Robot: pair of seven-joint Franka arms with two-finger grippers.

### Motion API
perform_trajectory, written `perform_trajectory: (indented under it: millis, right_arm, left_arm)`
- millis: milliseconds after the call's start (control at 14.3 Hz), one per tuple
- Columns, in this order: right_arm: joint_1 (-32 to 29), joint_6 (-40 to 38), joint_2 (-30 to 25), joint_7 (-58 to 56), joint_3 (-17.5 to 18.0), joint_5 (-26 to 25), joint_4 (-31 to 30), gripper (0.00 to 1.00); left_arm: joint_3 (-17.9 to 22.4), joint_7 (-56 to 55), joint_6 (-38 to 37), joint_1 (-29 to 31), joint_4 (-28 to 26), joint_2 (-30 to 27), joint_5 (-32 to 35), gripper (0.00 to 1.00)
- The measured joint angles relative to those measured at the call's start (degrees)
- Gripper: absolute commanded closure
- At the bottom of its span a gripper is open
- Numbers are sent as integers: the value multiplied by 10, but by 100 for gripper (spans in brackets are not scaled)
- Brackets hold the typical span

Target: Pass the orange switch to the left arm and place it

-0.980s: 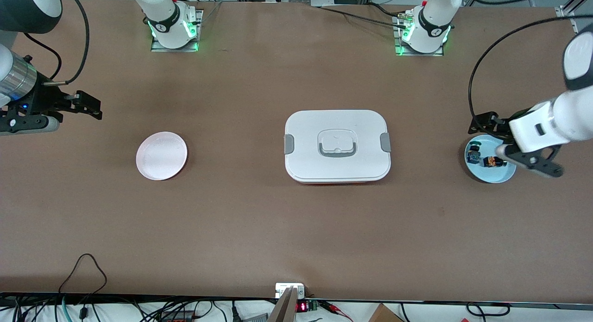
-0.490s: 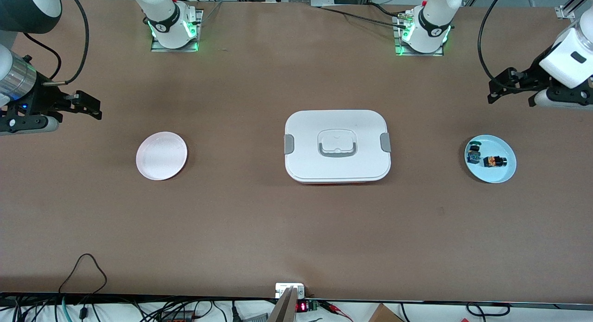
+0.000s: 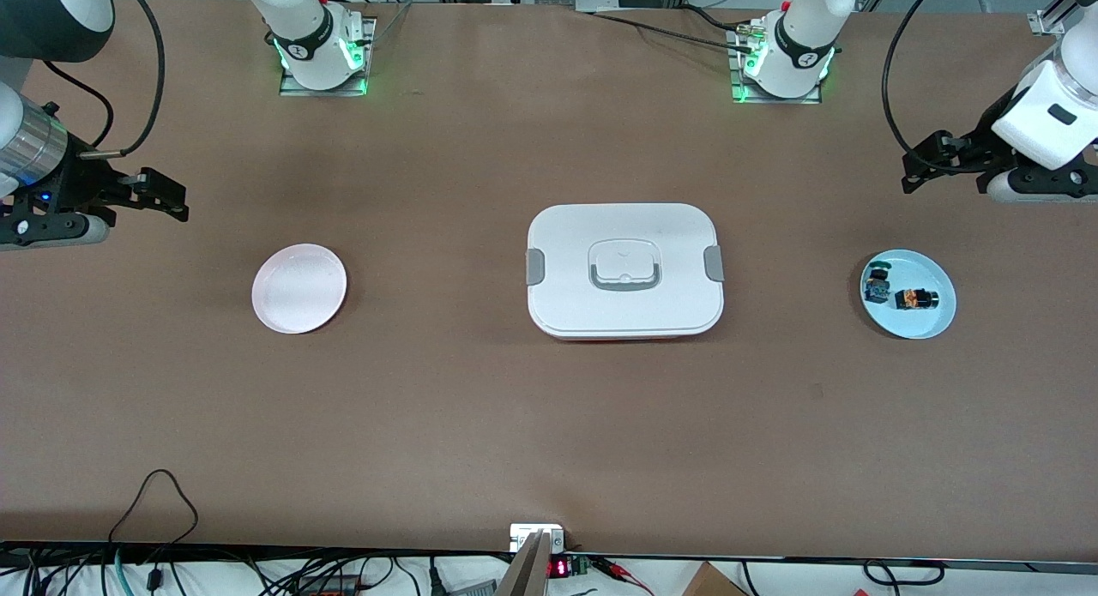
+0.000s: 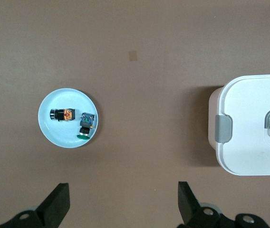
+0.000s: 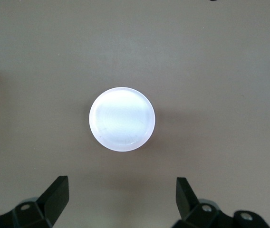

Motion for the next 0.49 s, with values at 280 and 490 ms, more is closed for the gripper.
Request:
perform_trajectory:
  millis: [280,490]
  right_arm:
    - [0,0,0,0,0,0,0,0]
    - [0,0,0,0,0,0,0,0]
  left_arm:
    - [-1,-6,-7,0,9,3,0,0]
    - [-1,-6,-9,0,10,3,0,0]
